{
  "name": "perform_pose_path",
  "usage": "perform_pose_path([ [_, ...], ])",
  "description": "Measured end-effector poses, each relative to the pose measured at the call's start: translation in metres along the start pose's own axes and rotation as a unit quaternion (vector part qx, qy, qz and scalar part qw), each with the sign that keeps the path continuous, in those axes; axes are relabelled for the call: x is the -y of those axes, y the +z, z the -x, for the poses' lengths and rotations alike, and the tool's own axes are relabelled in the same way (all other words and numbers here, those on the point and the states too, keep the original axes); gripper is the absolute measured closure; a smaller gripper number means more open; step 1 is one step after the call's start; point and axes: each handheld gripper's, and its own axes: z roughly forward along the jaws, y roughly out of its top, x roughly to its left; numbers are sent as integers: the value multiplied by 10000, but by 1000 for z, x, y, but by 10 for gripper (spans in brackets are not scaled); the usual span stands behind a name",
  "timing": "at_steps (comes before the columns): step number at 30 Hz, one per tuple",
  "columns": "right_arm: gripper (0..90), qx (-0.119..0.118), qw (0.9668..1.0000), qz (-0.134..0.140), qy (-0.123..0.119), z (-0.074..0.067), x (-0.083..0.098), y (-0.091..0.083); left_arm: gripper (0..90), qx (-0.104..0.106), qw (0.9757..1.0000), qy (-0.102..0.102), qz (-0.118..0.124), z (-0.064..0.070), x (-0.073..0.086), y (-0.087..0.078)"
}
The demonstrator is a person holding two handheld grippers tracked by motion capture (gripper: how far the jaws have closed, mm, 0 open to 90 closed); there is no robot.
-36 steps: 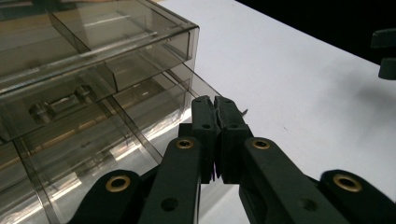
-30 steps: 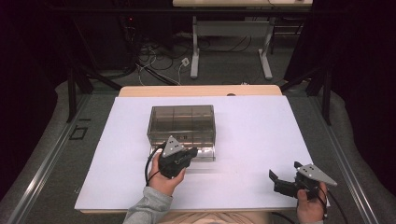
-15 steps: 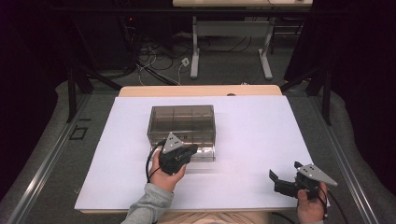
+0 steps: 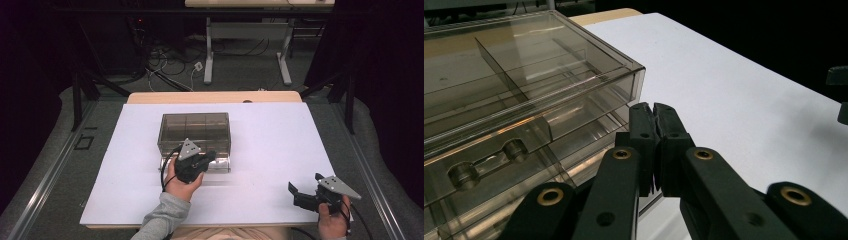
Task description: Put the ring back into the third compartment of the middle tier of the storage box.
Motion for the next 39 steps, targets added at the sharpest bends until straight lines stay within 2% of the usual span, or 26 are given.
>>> perform_pose_path([
  [31,0,-21,10000,-37,-25,0,1,0,878,-50,9998,61,-208,-6,10,20],
  [39,0,-24,10000,-17,-12,-1,1,1,878,-45,9997,7,-229,-6,12,21],
])
